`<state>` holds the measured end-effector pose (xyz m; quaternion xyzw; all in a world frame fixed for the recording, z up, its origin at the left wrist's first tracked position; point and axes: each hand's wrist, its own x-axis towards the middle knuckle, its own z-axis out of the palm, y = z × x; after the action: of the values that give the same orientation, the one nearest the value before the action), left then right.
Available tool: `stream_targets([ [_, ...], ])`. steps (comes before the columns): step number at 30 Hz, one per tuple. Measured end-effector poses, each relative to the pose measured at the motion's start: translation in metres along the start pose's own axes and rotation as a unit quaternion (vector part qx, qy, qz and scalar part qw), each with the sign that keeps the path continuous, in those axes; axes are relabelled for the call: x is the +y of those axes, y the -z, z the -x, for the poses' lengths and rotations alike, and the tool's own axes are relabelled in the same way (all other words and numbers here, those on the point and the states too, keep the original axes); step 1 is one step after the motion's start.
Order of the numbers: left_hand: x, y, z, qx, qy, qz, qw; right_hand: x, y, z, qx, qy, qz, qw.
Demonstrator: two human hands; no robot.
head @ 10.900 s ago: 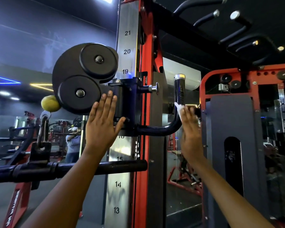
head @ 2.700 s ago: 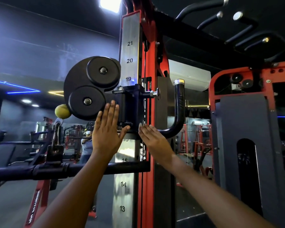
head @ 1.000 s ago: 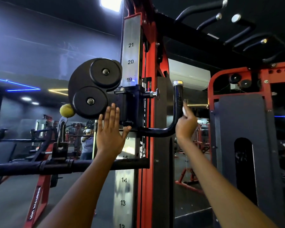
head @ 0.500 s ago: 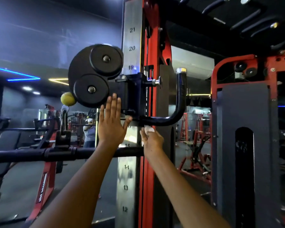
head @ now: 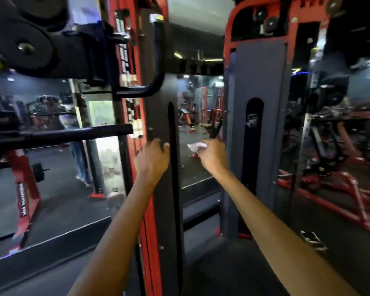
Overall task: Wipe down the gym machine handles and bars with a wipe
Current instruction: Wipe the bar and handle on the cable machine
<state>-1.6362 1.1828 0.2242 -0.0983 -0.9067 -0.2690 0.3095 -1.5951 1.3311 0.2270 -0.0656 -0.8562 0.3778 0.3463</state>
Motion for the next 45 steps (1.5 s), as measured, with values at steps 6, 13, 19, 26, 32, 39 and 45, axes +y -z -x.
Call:
stream_targets([
  [6,0.087,-0.046,0.075,-0.104,-0.065,0.010,0.992,0.083,0.101,0.050,0.023,-0.083,0.172,0.981],
  [13,0.163,-0.094,0.196,-0.186,-0.125,0.077,0.972,0.177,0.195,0.124,0.051,-0.130,0.194,0.971],
  [19,0.210,-0.160,0.237,-0.248,-0.172,0.065,0.951,0.253,0.231,0.148,0.048,-0.142,0.252,0.956],
  [26,0.285,-0.255,0.212,-0.298,-0.208,0.095,0.927,0.337,0.264,0.094,0.040,-0.160,0.290,0.943],
  [32,0.350,-0.334,0.165,-0.333,-0.201,0.101,0.916,0.414,0.284,0.021,0.021,-0.192,0.300,0.934],
  [39,0.404,-0.439,0.102,-0.349,-0.181,0.082,0.916,0.516,0.279,-0.073,0.016,-0.218,0.244,0.945],
  [45,0.456,-0.538,0.034,-0.345,-0.163,0.078,0.921,0.595,0.281,-0.179,-0.009,-0.196,0.233,0.952],
])
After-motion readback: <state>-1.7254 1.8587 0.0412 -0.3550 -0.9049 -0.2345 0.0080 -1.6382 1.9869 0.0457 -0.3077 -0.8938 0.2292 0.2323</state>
